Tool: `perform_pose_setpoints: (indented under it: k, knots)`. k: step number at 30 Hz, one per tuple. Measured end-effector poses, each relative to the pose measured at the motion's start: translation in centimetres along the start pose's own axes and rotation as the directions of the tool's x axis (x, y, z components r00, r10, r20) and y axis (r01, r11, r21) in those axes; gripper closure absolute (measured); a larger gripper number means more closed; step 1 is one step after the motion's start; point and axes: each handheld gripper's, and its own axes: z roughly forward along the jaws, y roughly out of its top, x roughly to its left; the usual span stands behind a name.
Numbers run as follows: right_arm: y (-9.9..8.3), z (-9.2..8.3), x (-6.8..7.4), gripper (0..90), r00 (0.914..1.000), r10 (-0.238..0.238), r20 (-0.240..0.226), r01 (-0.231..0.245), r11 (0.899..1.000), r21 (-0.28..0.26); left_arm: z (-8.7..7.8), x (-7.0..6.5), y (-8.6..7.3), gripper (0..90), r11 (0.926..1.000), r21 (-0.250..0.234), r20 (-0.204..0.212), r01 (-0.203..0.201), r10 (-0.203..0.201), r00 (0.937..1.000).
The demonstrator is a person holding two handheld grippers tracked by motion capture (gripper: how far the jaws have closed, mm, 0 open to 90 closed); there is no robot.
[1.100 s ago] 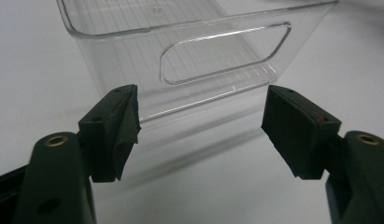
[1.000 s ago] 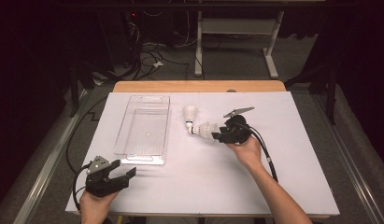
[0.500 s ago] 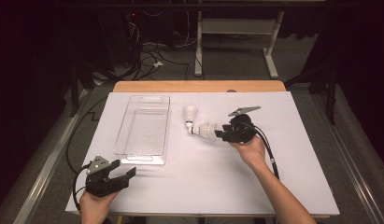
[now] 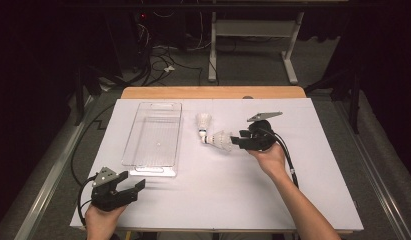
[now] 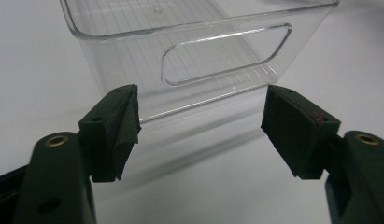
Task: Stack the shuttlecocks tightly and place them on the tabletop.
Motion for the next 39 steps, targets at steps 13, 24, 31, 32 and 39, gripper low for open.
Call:
perform_pose_setpoints:
  k: [13, 24, 31, 32, 39]
  knots:
    - [0.8, 0.1, -0.3, 48.7, 0.9999, 0.007, 0.009, -0.007, 1.000, -0.024, 0.0, 0.0, 0.0, 28.7, 1.0000, -0.005, -0.003, 0.002, -0.002, 1.0000]
    - [1.7, 0.6, -0.7, 46.9, 0.9999, 0.012, -0.001, -0.012, 1.000, -0.027, 0.0, 0.1, 0.0, 28.8, 1.0000, -0.005, -0.002, 0.003, -0.003, 1.0000]
    - [2.5, 1.3, -0.7, 46.9, 0.9999, 0.013, -0.006, -0.013, 1.000, -0.005, 0.0, 0.1, 0.0, 28.8, 1.0000, -0.006, 0.000, 0.008, -0.008, 1.0000]
    - [2.7, 1.4, -0.7, 46.9, 0.9999, 0.012, -0.005, -0.012, 1.000, -0.005, 0.0, 0.1, 0.0, 28.8, 1.0000, -0.006, 0.000, 0.007, -0.007, 1.0000]
    - [3.2, 1.8, -0.9, 46.9, 0.9999, 0.015, -0.002, -0.015, 1.000, -0.002, 0.0, 0.1, 0.0, 28.8, 1.0000, -0.005, 0.001, 0.007, -0.007, 1.0000]
